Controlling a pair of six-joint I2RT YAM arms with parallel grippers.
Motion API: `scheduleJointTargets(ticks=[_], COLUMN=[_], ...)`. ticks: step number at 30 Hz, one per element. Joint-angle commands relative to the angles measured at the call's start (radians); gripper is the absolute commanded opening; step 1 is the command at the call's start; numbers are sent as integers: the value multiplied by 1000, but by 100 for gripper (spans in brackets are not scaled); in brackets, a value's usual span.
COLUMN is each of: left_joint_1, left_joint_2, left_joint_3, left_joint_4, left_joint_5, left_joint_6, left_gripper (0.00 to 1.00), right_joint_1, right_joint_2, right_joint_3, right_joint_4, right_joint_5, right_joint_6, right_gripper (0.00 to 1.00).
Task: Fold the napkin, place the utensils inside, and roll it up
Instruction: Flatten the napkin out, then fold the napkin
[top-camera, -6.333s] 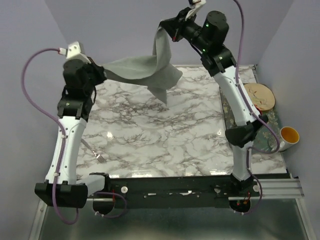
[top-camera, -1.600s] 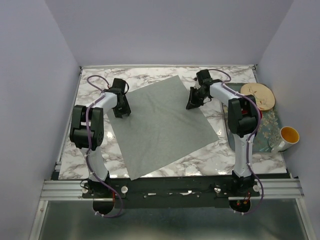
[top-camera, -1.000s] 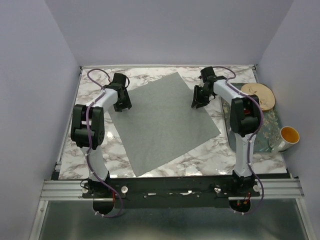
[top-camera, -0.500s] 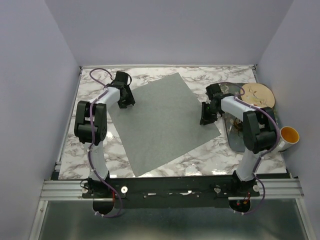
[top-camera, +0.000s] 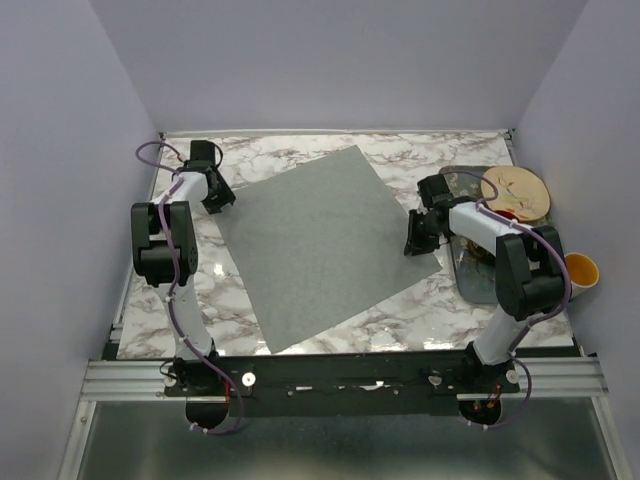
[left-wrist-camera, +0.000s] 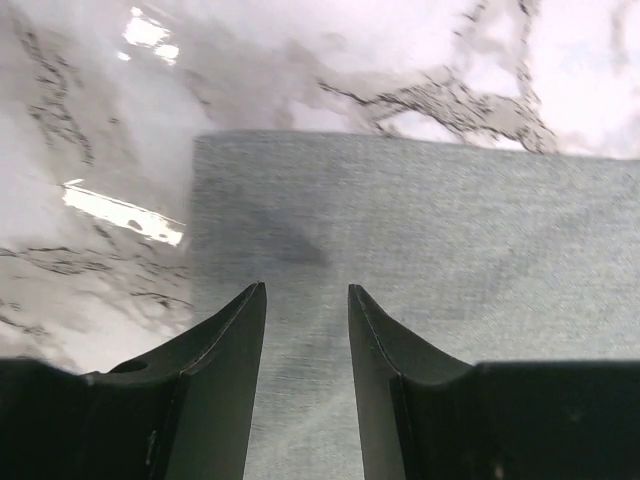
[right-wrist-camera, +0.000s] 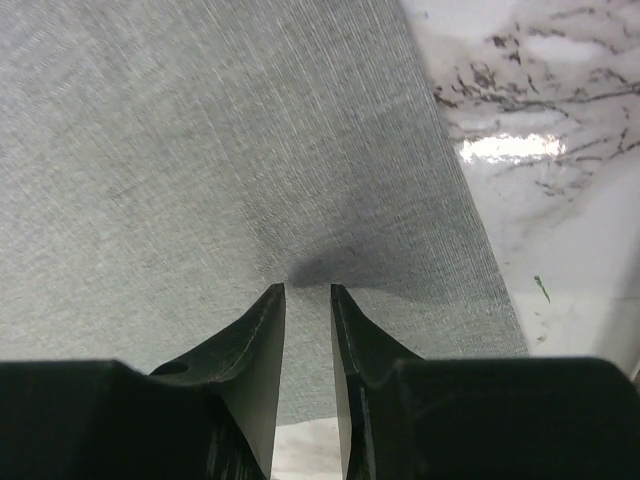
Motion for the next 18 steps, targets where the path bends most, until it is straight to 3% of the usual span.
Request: scheduleJointTargets(ticks=[1,8,12,13,14,17,18], left_joint_1=[21,28,-1,-21,-27,-93,-102], left_joint_2=[67,122,-11,-45,-85,-272,-368], left_joint_3=[40,105,92,80,68,-21,-48], left_joint_4=[-24,-83,-84,-86,-89,-92,-97], left_joint_5=[-7,-47,-124,-127,-128,-185,-202], left_joint_6=[19,28,38,38,35,24,15], left_gripper=[47,48,50,51,52,56,58], right_joint_1=[-31,-45,-8,27,127,364,416], right_joint_2=[1,-33,-80,-91,-109,-128,-140], right_joint_3=[-55,-62,7,66,94,191,203], right_joint_4=[-9,-41,-89,-128,-150,-198,-205], right_joint_5=[44,148,193,248,283,328,322], right_joint_6=[-1,-10,-101,-124,-135,-188,-198], right_gripper=[33,33,35,39,53,75,76])
